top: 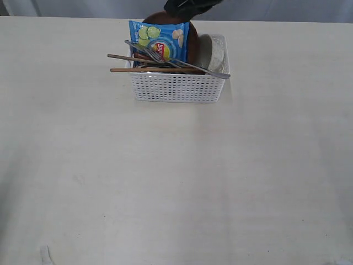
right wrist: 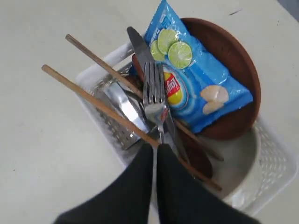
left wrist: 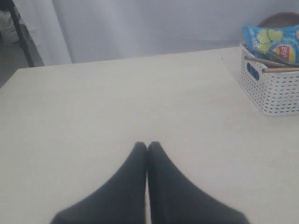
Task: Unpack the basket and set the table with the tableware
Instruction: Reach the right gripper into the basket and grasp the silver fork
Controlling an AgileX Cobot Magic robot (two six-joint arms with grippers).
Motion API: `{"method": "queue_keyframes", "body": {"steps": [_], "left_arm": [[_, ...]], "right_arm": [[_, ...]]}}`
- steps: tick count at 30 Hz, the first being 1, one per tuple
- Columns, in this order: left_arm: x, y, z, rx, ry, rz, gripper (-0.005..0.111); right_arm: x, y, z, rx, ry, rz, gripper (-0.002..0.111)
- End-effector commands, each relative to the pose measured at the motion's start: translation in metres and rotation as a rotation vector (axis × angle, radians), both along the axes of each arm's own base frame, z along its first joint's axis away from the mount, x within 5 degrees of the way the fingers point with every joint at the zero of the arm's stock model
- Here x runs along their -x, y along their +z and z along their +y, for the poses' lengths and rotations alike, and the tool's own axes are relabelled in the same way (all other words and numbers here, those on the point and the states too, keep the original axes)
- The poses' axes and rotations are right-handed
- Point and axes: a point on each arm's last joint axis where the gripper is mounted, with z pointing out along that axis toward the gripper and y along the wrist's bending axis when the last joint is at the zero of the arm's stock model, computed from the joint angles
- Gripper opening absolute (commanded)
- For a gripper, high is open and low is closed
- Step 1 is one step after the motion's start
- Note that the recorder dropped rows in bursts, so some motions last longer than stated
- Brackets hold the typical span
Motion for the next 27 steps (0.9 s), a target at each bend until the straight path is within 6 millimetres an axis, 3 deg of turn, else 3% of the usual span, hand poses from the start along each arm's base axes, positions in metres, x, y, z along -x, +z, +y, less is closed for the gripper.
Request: {"method": "queue_keyframes", "body": {"steps": [1,3,5,18,27], "left_arm": [[0.0,-0.001,0.0,-0.001,-0.004,0.0,0.0],[0.0,-0.001,0.0,-0.001,-0.004,0.0,0.0],[0.0,-0.001,0.0,-0.001,-0.004,0.0,0.0],[0.0,-0.001,0.0,-0.001,-0.004,0.0,0.0],[0.0,-0.001,0.0,-0.001,-0.004,0.0,0.0]], "right_arm": [[-0.019,-0.014,0.011,0.02,0.04,0.013,0.026],[-0.026,-0.022,0.015,0.03,0.048,0.035,0.038],[-0.032,-0.028,0.019,0.035,0.051,0.045,0.042],[-0.049,-0.081,0.022,0.079,0.048,0.151,0.038],[-0.051,-0.1,0.022,0.099,0.049,0.193,0.038]]}}
